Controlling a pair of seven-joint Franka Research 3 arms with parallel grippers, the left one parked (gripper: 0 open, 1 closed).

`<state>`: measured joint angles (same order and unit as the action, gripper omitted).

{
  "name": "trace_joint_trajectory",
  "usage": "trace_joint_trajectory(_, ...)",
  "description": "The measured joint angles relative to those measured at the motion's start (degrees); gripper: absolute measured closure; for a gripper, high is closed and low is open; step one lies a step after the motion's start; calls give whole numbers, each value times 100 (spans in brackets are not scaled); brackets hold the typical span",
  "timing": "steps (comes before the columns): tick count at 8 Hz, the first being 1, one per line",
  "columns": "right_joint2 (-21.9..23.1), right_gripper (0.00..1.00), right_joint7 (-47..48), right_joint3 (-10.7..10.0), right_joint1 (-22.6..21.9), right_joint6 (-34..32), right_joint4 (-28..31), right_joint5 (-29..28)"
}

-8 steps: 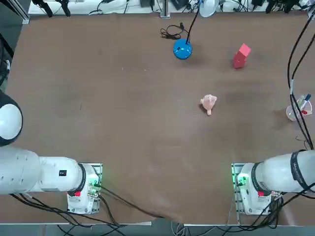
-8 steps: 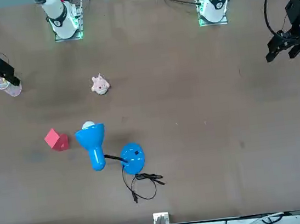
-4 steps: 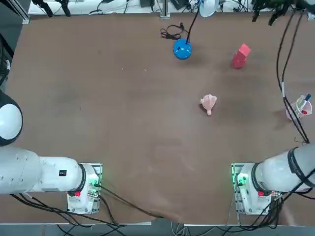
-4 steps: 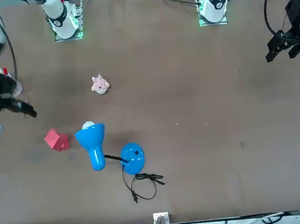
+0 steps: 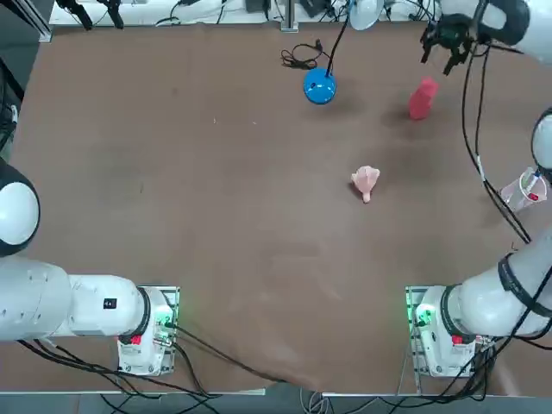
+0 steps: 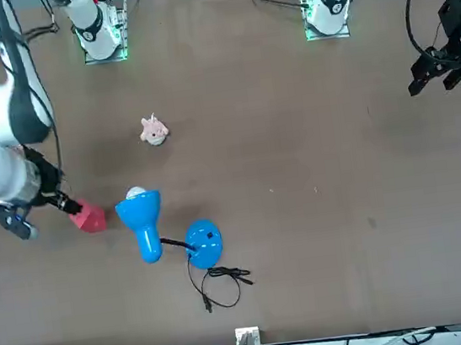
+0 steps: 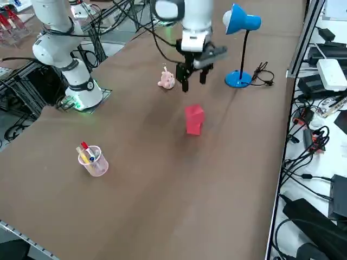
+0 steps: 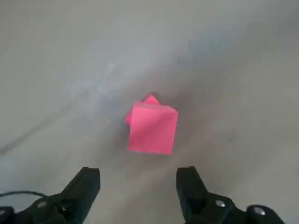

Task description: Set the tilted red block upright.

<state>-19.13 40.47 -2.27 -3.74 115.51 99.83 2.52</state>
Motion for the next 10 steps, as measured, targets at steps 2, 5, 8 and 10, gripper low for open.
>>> trace_joint_trajectory(2, -89, 0, 375, -31, 24, 354, 289, 0)
trace_joint_trajectory(5, -79, 0, 435, -62, 202, 506, 503, 0)
trace_joint_trajectory(8, -79, 0, 484, -61, 219, 939, 767, 0)
trace_joint_trajectory(10, -78, 0, 554, -61, 219, 1048, 783, 0)
